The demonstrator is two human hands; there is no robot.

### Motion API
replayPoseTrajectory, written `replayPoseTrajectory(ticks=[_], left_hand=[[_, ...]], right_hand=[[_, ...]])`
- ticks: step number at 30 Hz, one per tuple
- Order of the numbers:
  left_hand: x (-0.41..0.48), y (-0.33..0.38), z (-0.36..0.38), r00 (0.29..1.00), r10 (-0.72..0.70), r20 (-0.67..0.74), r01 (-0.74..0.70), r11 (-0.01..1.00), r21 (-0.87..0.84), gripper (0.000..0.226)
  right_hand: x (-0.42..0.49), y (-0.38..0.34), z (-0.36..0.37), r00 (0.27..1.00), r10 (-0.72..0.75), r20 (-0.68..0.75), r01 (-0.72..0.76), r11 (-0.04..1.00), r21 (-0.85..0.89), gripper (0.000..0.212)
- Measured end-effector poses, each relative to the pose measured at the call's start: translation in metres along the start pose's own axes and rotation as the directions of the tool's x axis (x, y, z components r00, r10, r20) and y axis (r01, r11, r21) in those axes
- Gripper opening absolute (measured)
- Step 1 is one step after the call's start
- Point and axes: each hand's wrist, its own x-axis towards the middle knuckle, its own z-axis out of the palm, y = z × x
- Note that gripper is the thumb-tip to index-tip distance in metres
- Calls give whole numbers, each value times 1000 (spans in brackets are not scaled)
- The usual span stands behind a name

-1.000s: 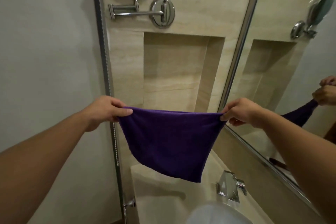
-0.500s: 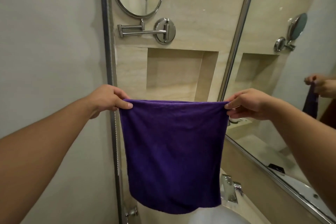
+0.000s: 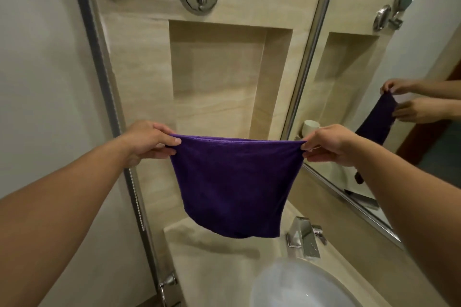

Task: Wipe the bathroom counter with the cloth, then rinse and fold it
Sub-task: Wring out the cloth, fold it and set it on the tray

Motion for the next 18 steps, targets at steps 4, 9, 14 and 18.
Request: replayPoseTrajectory(ticks=[4,9,14,18], left_hand=[[37,-23,29,995,0,-98,-8,996,-85,17],[55,-36,50,947,178,-267,-173,984,42,17],[44,-68,54,905,336,-259,-301,939,166,22],[29,-134,72,942,284,-177,-250,949,192,28]], right_hand=[[55,16,15,998,-2,-70,4,1000,22,13],[87,23,26,989,-63,-132,74,994,83,16],[76,57,33,983,-93,-159,103,993,57,13],[65,133,53,988,-42,-147,27,994,-101,12]])
